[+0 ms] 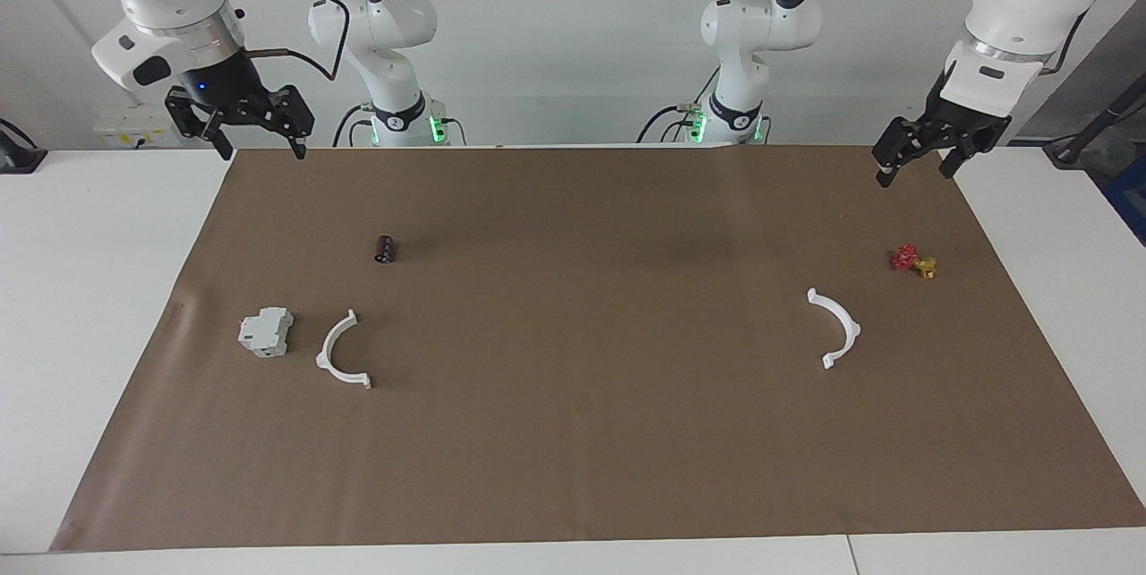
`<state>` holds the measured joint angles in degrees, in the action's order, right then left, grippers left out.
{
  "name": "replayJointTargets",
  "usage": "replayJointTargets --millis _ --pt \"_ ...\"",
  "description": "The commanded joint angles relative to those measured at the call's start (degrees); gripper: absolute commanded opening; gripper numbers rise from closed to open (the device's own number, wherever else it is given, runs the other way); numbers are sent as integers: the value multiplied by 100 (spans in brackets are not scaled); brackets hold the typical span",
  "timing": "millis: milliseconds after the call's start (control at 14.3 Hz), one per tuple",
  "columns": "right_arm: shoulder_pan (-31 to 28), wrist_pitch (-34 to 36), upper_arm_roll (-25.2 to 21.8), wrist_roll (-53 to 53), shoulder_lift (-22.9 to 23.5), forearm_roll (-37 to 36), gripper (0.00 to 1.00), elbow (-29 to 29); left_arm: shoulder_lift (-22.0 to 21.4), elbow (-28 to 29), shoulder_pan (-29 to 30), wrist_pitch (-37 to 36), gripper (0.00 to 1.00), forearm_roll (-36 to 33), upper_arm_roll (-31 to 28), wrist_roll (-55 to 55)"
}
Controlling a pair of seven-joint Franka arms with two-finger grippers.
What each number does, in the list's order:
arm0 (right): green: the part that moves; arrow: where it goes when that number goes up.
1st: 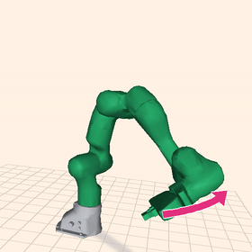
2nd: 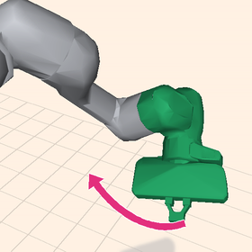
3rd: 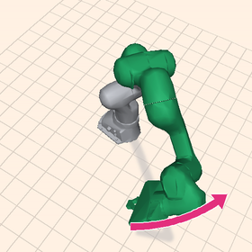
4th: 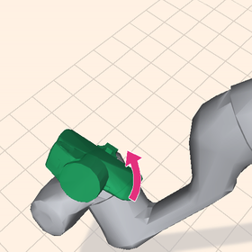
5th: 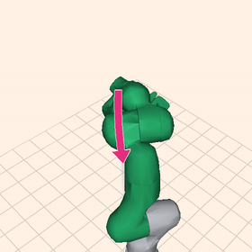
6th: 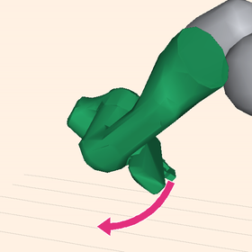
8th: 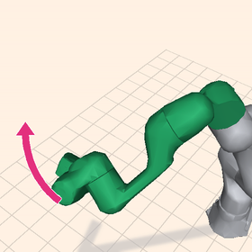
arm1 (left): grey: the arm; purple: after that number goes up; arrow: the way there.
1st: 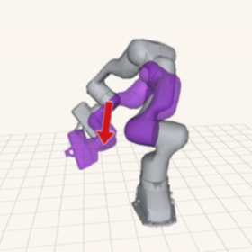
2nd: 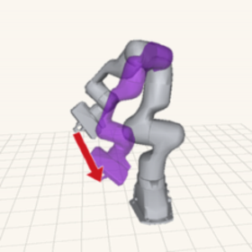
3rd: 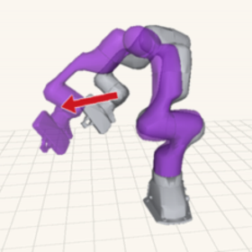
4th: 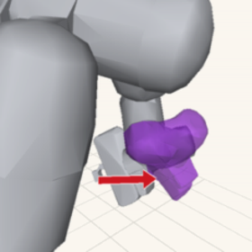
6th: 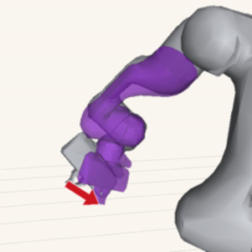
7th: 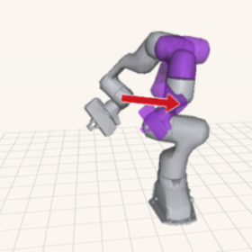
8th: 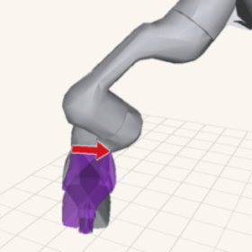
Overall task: Assemble drain pipe with both arms
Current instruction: 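Grasp the white half-ring nearest the right gripper with the right gripper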
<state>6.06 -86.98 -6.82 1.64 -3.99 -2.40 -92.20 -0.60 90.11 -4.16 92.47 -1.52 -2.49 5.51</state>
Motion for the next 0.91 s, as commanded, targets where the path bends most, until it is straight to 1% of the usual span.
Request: replayJointTargets --millis 0,209,279,419,488,558,767,837 --pt "-53 -21 32 -15 -84 -15 100 -97 -151 200 -41 131 100 -112 -14 -68" --pt "-44 -126 32 -24 -93 -6 100 -175 -151 200 -41 131 100 -112 -14 -59" --pt "-35 -370 32 11 -154 -6 100 -393 -151 200 -41 131 100 -112 -14 -68" --pt "-27 -1388 32 99 -111 81 100 -790 -151 200 -41 131 100 -112 -14 -68" --pt "-26 -1645 32 204 81 256 100 -843 -151 200 -41 131 100 -112 -14 -59" --pt "-61 -1882 32 457 474 371 100 -809 -151 200 -41 131 100 -112 -14 -68" --pt "-97 -2962 32 1284 1477 810 100 -782 -151 209 -41 131 100 -112 -14 -68" --pt "-88 -3383 32 1564 1828 838 100 -782 -151 209 -41 131 100 -112 -14 -59"
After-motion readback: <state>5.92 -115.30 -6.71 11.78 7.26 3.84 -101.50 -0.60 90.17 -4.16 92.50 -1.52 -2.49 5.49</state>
